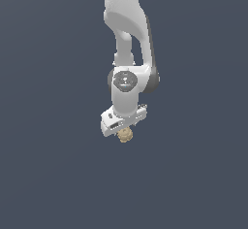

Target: Pick up the object and move it to a goal position.

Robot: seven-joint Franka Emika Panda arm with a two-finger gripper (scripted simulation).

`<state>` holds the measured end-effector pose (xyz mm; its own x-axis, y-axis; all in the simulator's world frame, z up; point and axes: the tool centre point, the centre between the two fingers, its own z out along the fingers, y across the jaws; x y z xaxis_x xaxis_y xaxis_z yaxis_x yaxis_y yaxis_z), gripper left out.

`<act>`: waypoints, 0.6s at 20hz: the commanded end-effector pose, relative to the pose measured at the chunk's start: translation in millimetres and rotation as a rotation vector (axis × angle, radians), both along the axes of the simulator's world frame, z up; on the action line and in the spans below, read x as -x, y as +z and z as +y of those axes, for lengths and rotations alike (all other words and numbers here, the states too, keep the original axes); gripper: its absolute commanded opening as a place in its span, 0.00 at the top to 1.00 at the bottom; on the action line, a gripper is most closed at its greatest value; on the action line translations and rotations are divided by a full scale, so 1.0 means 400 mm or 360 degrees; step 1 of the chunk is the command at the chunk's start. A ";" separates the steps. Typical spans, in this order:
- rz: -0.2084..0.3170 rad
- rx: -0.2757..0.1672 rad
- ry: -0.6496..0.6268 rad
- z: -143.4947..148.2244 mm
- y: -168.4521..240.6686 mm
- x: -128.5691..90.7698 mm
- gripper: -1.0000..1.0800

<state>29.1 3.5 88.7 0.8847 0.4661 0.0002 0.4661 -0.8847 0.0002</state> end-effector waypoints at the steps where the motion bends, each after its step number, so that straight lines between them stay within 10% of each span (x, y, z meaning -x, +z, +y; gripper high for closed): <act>1: 0.0001 0.0000 0.0001 0.000 -0.012 0.001 0.04; 12: 0.0001 0.0000 0.0007 0.000 -0.122 0.001 0.04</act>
